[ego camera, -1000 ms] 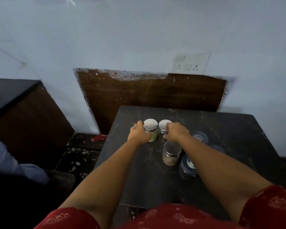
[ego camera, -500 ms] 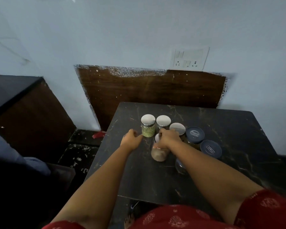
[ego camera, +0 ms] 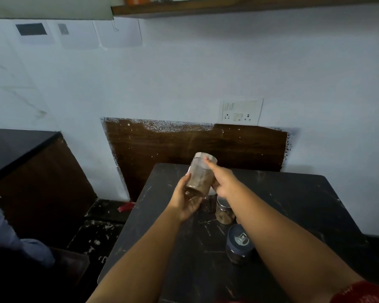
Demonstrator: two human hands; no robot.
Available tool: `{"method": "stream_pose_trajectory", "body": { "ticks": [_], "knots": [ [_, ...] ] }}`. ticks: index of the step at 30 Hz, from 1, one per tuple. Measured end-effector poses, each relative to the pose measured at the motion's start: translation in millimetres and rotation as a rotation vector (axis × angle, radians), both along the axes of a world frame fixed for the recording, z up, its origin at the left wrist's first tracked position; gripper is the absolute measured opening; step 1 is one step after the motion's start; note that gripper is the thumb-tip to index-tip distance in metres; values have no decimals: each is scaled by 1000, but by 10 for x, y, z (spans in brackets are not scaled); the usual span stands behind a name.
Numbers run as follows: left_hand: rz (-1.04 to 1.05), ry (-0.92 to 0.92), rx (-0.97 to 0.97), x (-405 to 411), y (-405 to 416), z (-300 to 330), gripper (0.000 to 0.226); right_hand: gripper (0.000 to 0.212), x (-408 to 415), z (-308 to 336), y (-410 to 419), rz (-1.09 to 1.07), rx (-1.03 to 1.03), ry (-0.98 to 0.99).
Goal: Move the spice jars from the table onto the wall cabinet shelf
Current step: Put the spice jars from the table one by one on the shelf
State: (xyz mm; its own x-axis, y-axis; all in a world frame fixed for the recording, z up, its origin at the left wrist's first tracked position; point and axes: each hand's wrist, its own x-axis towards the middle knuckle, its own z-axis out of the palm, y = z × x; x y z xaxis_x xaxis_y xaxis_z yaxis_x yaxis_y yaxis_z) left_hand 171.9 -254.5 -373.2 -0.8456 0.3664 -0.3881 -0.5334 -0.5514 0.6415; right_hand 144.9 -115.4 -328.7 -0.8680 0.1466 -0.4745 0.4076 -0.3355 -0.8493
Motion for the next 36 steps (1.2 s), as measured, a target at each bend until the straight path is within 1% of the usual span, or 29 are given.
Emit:
{"method": "stream_pose_trajectory", "body": {
  "ticks": [3,5,6,8,10,13,15,17,18,20,21,22,24,26,27,30,32,36],
  "knots": [
    [32,73,-65,-17,161,44,66,91,58,-29,6,78,-116,39],
    [57,85,-58,-29,182,15,71,68,71,-58,64,45,-219,55],
    [75,68,-25,-40,172,5,74,60,77,-70,101,28,-275,57],
    [93,50,2,-65,175,14,70,55,105,-97,165,30,-360,77],
    [93,49,-52,-79,250,53,60,52,126,-128,180,37,-417,114],
    [123,55,-104,-68,380,125,56,44,139,-125,206,21,-332,132],
    [133,114,-94,-67,412,148,54,43,129,-87,256,22,-258,147],
    [157,199,-75,-85,435,174,51,45,126,-36,326,36,-210,180],
    [188,235,-84,-100,446,184,52,50,128,-5,361,67,-166,212],
    [236,275,-116,-138,466,202,55,70,144,44,396,149,-49,264],
    [243,279,-125,-158,474,213,53,83,147,48,400,177,8,266],
    [249,276,-135,-178,481,226,48,93,148,51,401,191,71,263],
    [272,272,-166,-229,480,252,34,102,127,39,402,200,157,279],
    [281,285,-198,-257,492,319,16,110,102,33,419,197,145,307],
    [275,297,-215,-274,495,348,13,115,91,32,421,190,141,313],
    [251,351,-277,-323,502,435,18,120,67,70,412,164,165,326],
    [248,378,-312,-354,511,472,20,119,50,106,405,151,169,337],
    [248,407,-373,-428,490,504,16,115,21,154,363,140,187,338]
  ]
}}
